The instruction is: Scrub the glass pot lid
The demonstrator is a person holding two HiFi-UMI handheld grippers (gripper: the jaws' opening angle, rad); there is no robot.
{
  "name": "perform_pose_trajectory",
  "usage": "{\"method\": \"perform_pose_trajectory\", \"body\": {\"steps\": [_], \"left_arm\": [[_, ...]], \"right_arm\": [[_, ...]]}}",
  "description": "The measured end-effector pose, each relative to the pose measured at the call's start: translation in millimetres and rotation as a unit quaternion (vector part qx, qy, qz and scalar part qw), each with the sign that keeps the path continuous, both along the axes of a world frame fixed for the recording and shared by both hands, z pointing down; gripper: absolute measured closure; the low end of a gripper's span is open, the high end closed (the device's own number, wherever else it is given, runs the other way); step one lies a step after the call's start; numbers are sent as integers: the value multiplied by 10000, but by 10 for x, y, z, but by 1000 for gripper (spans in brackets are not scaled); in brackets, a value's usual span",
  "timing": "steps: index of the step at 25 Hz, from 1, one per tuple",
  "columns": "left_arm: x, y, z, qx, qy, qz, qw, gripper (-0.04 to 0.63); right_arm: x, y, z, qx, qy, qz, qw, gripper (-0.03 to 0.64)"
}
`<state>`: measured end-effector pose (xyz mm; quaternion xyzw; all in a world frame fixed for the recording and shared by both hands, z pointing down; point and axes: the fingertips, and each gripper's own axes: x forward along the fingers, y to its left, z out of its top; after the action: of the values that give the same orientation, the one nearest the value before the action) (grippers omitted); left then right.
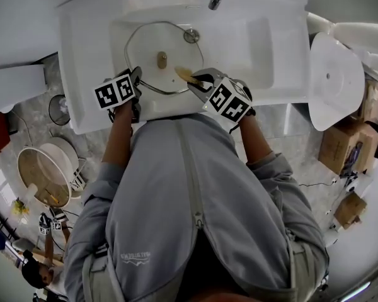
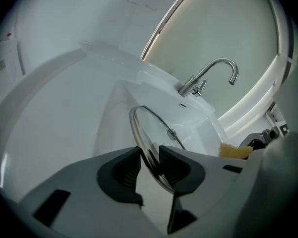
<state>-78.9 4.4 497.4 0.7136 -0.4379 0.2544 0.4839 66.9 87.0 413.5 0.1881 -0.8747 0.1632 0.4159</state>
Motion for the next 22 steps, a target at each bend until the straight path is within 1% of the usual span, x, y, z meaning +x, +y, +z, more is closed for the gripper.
{"method": "perform_pose_trajectory", "body": {"steps": [8,14,16,18,20,22], "left_arm": [[-3,-159,-309,479,-24,-33,9988,486],[-62,-327,-680,1000,-231,128,9946,495],[-76,-398,-835,1217,-367,226,9916,502],[-93,-461,-941,1424,-583,381,9873,508],[-120,-513,-1035,1669,-890,587,9802,522],[-126,-553,-1144,1888,-1080,768,9730,529]], "right_arm": [[55,-7,-78,167,-122,215,9996,569],[63,-50,-134,272,-158,310,9990,569],[65,-57,-145,300,-175,330,9989,569],[62,-78,-148,335,-213,355,9986,569],[66,-84,-146,331,-235,416,9983,569],[66,-77,-153,324,-266,466,9980,569]]}}
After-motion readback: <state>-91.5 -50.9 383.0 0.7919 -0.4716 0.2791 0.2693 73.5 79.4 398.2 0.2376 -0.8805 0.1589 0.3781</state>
